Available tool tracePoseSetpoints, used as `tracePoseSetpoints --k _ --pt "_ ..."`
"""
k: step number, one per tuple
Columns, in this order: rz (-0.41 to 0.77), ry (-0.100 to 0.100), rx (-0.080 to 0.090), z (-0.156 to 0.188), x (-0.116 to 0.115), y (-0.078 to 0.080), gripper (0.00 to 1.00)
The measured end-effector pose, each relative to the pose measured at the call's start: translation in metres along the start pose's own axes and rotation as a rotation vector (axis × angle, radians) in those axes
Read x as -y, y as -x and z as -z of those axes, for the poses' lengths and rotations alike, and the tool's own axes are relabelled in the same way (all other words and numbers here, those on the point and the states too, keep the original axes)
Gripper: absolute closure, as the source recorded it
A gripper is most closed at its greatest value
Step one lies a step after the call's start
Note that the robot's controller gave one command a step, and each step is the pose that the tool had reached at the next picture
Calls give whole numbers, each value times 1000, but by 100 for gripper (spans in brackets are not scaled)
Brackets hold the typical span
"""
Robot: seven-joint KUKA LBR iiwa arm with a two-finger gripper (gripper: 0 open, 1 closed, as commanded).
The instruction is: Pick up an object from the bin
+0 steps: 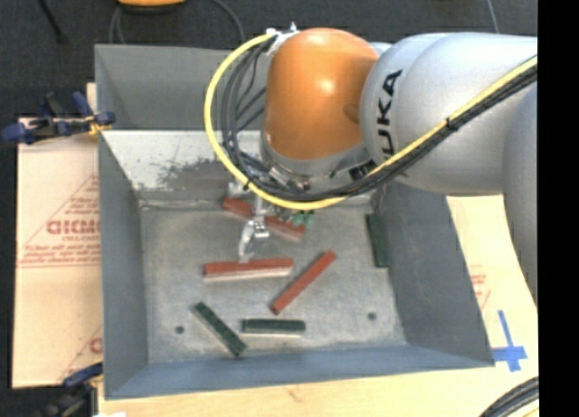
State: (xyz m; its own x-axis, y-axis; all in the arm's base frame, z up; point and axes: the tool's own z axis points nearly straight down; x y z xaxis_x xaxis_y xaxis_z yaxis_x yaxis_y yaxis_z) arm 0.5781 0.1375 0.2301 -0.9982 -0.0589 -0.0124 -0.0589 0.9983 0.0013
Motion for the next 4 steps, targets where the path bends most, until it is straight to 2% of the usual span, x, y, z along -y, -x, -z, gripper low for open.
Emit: tracePoseSetpoints --k 1,2,3,4 --pt "-59 0 -6 -62 -8 -23 0" --pt "-223 -2 -10 -126 35 -38 100" --pt "-224 -1 -10 -126 35 -38 0" --pt "-225 -1 -10 -126 35 -38 0"
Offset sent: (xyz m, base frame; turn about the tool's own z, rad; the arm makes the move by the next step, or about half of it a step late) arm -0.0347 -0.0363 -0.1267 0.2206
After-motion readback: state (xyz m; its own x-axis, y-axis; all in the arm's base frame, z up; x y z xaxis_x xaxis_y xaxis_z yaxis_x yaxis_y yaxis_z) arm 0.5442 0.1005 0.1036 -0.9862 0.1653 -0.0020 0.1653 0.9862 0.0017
